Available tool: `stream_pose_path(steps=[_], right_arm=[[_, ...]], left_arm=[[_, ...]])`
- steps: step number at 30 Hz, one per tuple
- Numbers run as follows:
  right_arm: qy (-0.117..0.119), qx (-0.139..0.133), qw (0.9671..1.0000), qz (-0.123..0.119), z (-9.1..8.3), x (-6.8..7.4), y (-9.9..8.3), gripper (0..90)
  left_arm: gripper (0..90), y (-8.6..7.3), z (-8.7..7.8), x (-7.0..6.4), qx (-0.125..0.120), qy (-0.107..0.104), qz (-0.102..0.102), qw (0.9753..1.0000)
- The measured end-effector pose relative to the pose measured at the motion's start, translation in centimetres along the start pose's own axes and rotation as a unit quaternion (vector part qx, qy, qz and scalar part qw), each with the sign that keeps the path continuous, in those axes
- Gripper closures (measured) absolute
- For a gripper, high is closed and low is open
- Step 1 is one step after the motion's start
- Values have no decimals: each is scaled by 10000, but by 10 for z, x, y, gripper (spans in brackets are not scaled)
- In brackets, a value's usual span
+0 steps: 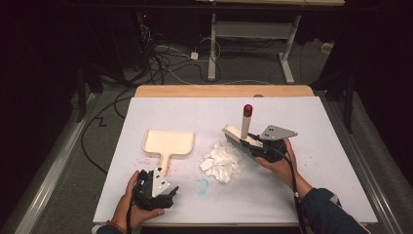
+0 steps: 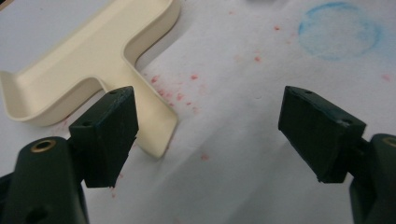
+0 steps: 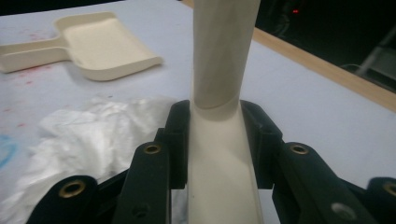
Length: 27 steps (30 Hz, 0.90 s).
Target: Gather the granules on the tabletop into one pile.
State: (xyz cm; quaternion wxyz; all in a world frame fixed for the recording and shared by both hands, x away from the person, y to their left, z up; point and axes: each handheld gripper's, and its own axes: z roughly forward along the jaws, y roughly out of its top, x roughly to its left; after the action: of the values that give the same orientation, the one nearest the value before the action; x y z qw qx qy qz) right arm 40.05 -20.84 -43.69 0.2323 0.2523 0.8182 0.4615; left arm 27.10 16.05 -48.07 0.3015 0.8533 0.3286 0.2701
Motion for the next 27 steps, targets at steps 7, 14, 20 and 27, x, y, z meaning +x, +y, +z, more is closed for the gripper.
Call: stream_pose_path(steps=[7,14,20,27], right_arm=[[476,-67,9986,-211,0,17,0,680],[484,-125,9978,-424,-5,30,6,682],[332,-273,9982,-423,-15,26,10,682],[154,-500,9984,-220,-29,15,14,682]], left_arm=[[189,-2,0,9,88,260,-273,9993],[189,-2,-1,10,107,288,-284,9991],[189,-3,3,16,291,362,-508,9976],[189,0,9,33,327,388,-1155,9920]])
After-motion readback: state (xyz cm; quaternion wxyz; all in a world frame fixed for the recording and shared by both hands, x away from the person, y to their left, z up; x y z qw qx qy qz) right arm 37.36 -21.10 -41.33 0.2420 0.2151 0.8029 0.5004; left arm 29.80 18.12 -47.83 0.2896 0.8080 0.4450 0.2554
